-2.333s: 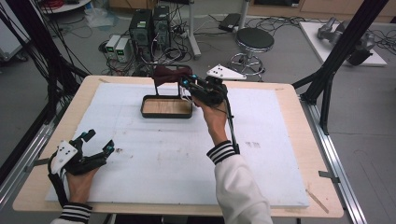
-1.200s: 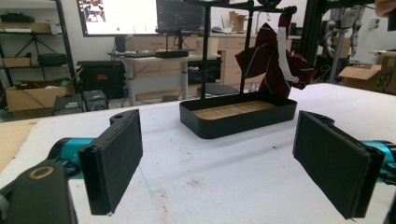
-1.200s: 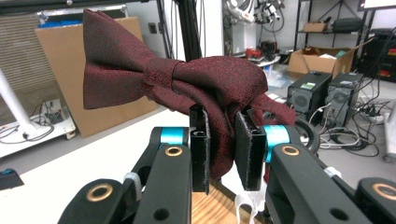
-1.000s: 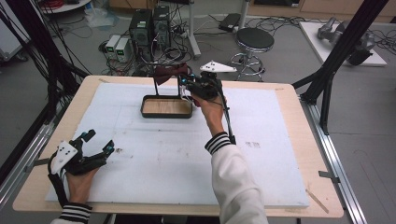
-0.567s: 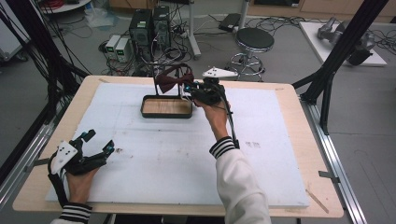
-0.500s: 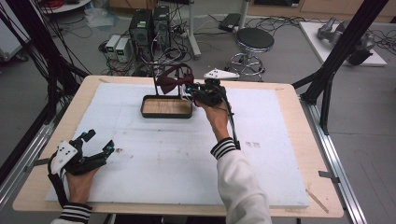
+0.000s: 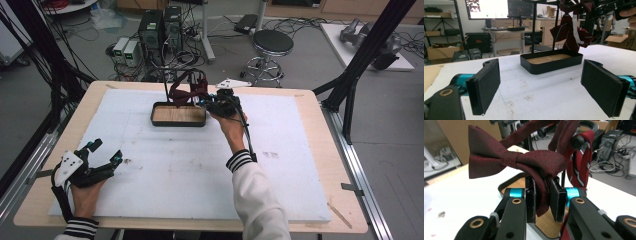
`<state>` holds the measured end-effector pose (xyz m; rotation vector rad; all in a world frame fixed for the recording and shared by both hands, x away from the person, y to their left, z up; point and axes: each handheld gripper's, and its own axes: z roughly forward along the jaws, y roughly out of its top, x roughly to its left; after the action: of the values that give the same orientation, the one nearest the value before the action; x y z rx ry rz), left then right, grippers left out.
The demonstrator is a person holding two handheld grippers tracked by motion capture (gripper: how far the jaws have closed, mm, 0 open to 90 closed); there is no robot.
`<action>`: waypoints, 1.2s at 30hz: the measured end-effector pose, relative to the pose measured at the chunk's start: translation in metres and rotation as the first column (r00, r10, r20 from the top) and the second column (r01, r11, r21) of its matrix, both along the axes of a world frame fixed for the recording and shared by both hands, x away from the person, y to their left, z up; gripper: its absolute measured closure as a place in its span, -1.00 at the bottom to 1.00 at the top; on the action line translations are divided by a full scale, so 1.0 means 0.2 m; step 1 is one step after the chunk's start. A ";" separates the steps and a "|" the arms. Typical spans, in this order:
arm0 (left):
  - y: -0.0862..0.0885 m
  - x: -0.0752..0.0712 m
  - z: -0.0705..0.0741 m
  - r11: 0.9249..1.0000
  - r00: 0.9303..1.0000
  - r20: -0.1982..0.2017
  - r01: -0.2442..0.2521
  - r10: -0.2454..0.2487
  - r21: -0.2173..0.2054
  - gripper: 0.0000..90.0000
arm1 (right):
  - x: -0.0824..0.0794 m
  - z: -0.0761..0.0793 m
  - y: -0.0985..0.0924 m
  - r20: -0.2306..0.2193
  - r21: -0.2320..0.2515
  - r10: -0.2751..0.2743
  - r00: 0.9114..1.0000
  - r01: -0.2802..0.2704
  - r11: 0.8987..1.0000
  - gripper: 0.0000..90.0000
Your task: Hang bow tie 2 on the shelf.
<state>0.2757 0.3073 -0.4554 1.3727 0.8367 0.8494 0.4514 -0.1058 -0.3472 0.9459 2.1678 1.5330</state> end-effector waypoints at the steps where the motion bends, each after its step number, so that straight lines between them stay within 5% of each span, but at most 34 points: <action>1: 0.00 0.00 0.00 1.000 1.000 -0.001 0.000 0.000 0.001 -0.64 | 0.00 0.00 0.00 -0.007 -0.004 -0.004 1.000 0.004 1.000 0.73; 36: 0.00 0.00 0.00 1.000 1.000 0.000 -0.002 0.002 0.002 -0.64 | 0.12 -0.18 0.10 -0.076 -0.107 -0.101 0.992 0.093 0.990 0.73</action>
<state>0.2756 0.3071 -0.4554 1.3738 0.8373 0.8515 0.4747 -0.0868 -0.3835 1.0799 2.1978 1.3465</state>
